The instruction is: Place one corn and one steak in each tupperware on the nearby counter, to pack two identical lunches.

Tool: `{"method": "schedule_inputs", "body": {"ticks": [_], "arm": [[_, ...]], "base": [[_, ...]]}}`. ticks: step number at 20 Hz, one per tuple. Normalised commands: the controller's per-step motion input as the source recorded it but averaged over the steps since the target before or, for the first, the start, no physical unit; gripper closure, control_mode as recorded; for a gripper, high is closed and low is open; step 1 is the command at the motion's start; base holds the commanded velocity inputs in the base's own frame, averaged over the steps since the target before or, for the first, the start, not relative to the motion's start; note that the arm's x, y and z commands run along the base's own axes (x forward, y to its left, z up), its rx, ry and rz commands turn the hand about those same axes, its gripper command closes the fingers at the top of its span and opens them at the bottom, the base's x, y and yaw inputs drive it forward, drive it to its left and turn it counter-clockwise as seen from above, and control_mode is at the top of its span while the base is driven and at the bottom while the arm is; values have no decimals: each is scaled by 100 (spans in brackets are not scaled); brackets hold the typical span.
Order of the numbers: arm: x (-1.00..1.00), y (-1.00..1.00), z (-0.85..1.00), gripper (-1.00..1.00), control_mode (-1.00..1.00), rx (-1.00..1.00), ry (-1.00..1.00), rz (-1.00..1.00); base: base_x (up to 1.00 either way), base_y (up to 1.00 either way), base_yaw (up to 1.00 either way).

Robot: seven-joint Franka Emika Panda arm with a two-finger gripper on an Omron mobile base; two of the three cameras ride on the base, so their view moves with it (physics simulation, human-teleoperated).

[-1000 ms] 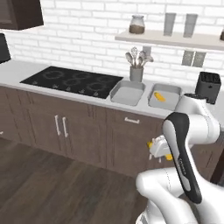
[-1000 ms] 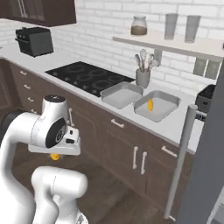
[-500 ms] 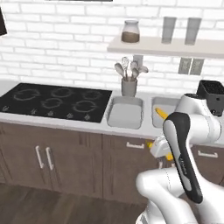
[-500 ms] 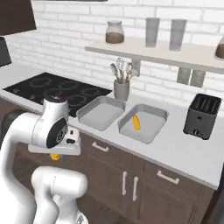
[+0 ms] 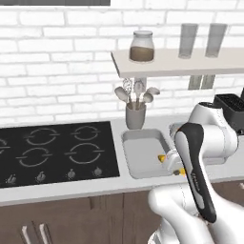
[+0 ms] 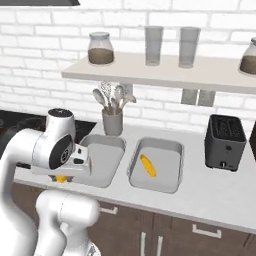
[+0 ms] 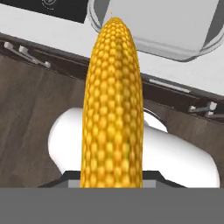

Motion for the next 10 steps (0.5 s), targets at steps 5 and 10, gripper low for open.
{"method": "schedule_inputs", "body": {"ticks": [5, 10], "arm": [[20, 0, -7, 100, -100, 0, 0, -2], [100, 24, -62, 100, -100, -3, 0, -5]], "base": [[78, -13, -20], [0, 0, 0]]}}
